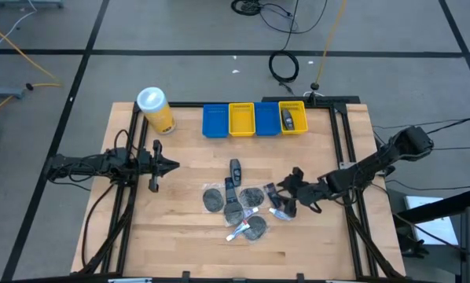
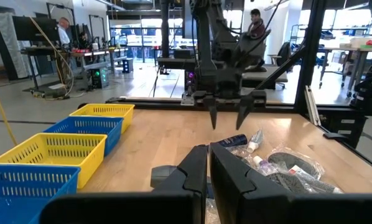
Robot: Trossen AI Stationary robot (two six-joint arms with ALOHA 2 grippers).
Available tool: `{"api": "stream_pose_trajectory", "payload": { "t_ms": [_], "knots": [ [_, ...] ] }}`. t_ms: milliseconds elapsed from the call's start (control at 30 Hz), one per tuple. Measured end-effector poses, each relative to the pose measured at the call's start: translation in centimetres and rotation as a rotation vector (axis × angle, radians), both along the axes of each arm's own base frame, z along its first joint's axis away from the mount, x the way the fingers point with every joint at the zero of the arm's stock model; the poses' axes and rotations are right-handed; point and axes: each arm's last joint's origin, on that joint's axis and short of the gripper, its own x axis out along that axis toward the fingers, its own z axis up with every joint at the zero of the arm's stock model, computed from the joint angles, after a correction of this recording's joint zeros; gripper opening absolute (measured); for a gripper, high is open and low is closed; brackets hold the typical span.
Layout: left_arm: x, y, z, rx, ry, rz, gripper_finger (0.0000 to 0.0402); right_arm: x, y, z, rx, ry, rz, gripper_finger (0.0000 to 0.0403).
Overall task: Pick & Place Travel size toiletries
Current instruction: Put the blue shave cream into the right blue bin
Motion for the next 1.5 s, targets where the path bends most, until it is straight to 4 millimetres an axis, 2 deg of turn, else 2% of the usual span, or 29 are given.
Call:
{"api": "stream_pose_trajectory", "payload": {
  "t_ms": [200, 333, 533, 667, 867, 1167, 1233, 1367, 1500],
  "knots": [
    [0.0, 0.0, 0.0, 0.0, 0.0, 0.0, 0.0019, -0.7, -0.4, -1.1, 0.036, 0.027, -0.043, 0.0292],
    [0.0, 0.0, 0.0, 0.0, 0.0, 0.0, 0.0019, -0.5, -0.2, -1.5, 0.058, 0.003, -0.042, 0.0311],
    [0.0, 0.0, 0.0, 0.0, -0.001, 0.0, 0.0019, 0.6, 0.5, -2.9, 0.003, 0.005, 0.01, 0.0308],
    [0.0, 0.0, 0.0, 0.0, -0.001, 0.0, 0.0019, 0.8, 0.6, -4.0, -0.034, 0.061, 0.009, 0.0291],
    [0.0, 0.0, 0.0, 0.0, 0.0, 0.0, 0.0019, 0.8, 0.5, -4.2, -0.07, 0.073, 0.004, 0.0247],
    [0.0, 0.0, 0.0, 0.0, 0.0, 0.0, 0.0019, 1.1, 0.0, -4.1, -0.109, 0.064, -0.013, 0.0127],
    [0.0, 0.0, 0.0, 0.0, 0.0, 0.0, 0.0019, 1.6, -0.1, -3.7, -0.119, 0.053, -0.01, 0.0112],
    [0.0, 0.0, 0.0, 0.0, 0.001, 0.0, 0.0019, 3.6, -0.6, -2.1, -0.174, -0.007, -0.043, 0.0112],
    [0.0, 0.0, 0.0, 0.0, 0.0, 0.0, 0.0019, 6.8, -3.1, 0.8, -0.242, -0.091, -0.175, 0.0115]
  ]
}}
